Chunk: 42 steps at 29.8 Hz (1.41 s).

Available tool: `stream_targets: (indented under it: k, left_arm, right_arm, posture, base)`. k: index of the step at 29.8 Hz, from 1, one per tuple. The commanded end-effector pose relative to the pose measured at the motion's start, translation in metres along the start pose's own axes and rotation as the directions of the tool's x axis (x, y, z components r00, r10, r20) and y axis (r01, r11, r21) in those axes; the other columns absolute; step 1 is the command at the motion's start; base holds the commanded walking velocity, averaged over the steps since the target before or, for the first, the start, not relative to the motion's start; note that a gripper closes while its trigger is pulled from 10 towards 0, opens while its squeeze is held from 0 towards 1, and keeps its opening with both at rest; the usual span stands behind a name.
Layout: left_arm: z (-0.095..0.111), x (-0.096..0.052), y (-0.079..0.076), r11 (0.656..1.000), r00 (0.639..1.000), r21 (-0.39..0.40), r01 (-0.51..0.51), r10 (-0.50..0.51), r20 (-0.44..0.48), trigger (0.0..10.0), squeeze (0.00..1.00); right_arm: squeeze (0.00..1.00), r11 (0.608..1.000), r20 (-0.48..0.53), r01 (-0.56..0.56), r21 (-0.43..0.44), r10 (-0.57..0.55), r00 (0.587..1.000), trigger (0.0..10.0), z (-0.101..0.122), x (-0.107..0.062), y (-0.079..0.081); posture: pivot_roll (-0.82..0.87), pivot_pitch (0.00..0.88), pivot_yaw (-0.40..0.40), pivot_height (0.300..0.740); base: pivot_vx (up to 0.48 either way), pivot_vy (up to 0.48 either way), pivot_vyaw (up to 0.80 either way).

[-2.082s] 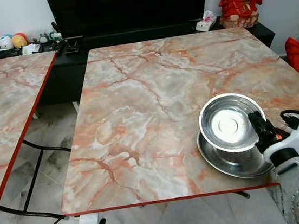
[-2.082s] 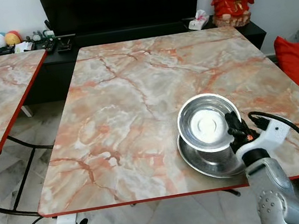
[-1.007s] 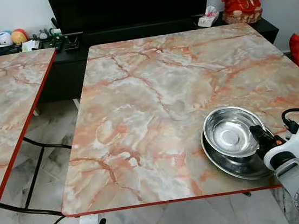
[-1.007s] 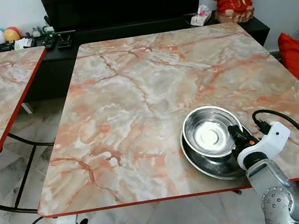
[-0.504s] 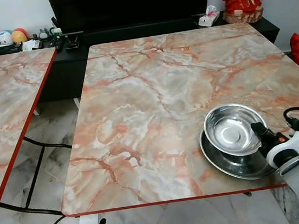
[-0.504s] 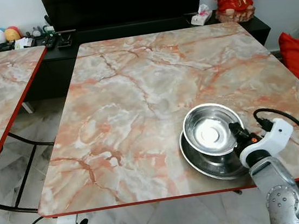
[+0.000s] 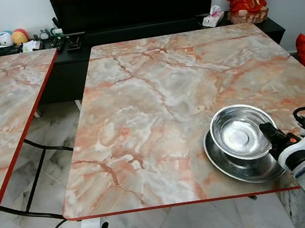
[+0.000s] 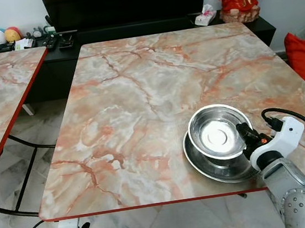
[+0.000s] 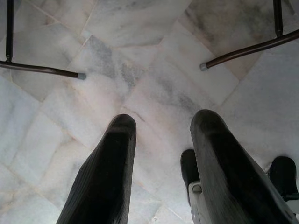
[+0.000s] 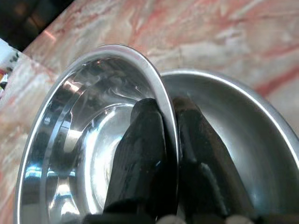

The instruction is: Setting the table

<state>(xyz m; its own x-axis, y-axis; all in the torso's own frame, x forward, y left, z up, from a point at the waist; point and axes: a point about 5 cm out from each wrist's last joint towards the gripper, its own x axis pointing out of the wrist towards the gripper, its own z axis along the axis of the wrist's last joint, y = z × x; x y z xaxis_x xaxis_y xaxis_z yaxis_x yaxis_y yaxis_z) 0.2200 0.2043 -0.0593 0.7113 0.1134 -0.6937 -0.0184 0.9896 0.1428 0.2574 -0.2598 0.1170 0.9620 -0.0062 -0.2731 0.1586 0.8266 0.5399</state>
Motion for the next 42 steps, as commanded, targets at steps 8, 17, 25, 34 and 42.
stream_targets:
  k: [8, 17, 25, 34, 42]
  left_arm:
    - [-0.005, -0.001, 0.000, 1.000, 1.000, 0.004, 0.000, 0.001, -0.030, 10.0, 0.00]
    - [-0.005, -0.001, 0.000, 1.000, 1.000, 0.003, -0.001, 0.002, -0.031, 10.0, 0.00]
    - [-0.005, -0.001, 0.000, 1.000, 0.999, 0.003, -0.002, 0.002, -0.033, 10.0, 0.00]
    - [-0.005, -0.001, 0.001, 1.000, 0.999, 0.004, -0.002, 0.002, -0.032, 10.0, 0.00]
    - [-0.005, -0.001, 0.001, 1.000, 0.999, 0.004, -0.003, 0.003, -0.033, 10.0, 0.00]
  right_arm:
    - [0.00, 1.000, -0.007, 0.008, -0.021, -0.008, 1.000, 10.0, 0.003, -0.003, 0.000]
    - [0.00, 0.998, -0.048, 0.033, -0.057, -0.036, 0.998, 10.0, -0.001, -0.004, -0.004]
    - [0.06, 0.996, -0.057, 0.052, -0.079, -0.056, 0.997, 10.0, 0.000, -0.004, -0.007]
    - [0.39, 0.995, -0.055, 0.052, -0.082, -0.056, 0.997, 10.0, -0.001, -0.003, -0.007]
    - [0.00, 0.994, -0.060, 0.063, -0.091, -0.068, 0.996, 10.0, -0.001, -0.003, -0.009]
  posture:
    - [-0.07, 0.051, 0.012, 0.740]
    - [-0.06, 0.052, 0.012, 0.740]
    - [-0.06, 0.052, 0.012, 0.740]
    - [-0.06, 0.052, 0.014, 0.740]
    - [-0.06, 0.052, 0.013, 0.740]
  base:
    - [0.000, 0.000, 0.00]
    - [0.000, 0.000, 0.00]
    - [0.000, 0.000, 0.00]
    - [0.000, 0.000, 0.00]
    - [0.000, 0.000, 0.00]
